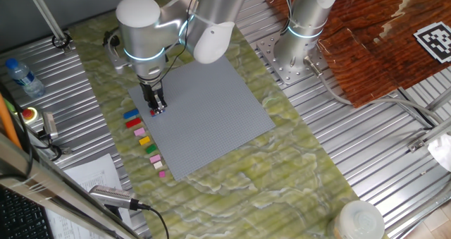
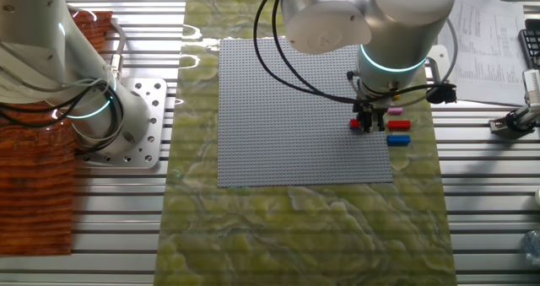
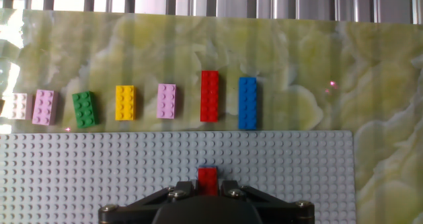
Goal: Stack small Lego blocks one on top of the other
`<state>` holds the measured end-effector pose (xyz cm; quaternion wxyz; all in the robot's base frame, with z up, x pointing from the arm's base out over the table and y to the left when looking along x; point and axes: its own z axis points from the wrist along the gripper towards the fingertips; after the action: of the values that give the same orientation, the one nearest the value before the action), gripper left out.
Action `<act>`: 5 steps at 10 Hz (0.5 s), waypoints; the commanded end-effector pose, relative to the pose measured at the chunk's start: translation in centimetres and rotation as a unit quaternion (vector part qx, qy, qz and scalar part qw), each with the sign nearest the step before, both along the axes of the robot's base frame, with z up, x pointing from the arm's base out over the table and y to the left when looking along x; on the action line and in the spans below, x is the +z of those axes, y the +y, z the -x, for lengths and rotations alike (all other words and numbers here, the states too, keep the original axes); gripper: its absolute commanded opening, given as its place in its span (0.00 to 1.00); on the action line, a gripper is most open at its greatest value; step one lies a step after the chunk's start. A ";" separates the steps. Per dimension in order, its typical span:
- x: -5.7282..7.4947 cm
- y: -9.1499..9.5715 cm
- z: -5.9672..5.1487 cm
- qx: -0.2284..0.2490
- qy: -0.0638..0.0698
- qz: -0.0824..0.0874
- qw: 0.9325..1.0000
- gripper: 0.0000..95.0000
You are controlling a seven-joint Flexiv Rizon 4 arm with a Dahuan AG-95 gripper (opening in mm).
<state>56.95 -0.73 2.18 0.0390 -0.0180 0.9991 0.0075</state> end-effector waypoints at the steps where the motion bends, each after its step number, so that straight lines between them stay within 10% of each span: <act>1: -1.6 0.0 -0.2 -0.001 0.001 -0.001 1.000 0.00; 5: 0.3 0.2 0.0 0.000 0.011 0.004 1.000 0.00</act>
<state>57.08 -0.53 2.35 0.0256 -0.0188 0.9995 0.0027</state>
